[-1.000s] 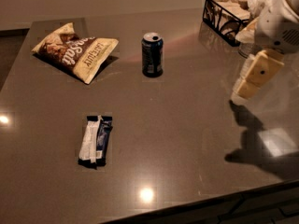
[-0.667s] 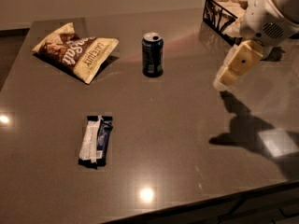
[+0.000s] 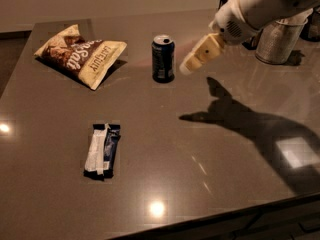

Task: Move pepsi can near brown chip bag

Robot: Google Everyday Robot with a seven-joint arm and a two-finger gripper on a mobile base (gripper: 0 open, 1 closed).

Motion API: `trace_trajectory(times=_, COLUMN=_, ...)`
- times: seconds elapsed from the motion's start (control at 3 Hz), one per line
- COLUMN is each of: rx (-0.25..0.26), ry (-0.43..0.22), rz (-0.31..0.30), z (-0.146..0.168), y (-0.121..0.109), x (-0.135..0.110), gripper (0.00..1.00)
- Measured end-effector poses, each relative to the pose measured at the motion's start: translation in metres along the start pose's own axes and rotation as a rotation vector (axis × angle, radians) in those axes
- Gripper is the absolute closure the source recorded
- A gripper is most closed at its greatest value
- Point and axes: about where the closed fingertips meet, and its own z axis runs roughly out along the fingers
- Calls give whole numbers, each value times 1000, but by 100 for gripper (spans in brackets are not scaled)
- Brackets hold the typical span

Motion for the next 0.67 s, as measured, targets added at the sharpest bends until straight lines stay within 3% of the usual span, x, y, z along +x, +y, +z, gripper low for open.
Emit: trace_trajectory(times=0.67, rx=-2, ry=-47, rz=81, z=63, y=-18, x=-35, gripper=0)
